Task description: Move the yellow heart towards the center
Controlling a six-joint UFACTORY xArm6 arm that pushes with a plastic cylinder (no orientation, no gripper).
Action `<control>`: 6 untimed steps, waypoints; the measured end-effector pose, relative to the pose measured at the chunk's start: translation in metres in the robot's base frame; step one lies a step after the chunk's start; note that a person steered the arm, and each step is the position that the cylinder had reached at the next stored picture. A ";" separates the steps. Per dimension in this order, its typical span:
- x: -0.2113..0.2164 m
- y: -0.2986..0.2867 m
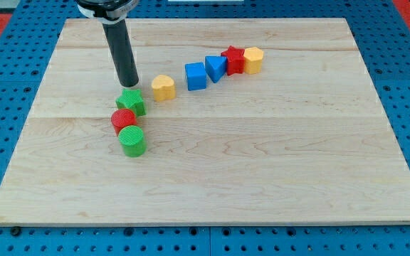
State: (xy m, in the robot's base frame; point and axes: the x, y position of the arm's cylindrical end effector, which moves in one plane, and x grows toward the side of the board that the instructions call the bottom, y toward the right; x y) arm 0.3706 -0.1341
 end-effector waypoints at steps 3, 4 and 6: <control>0.020 0.100; 0.020 0.159; 0.032 0.149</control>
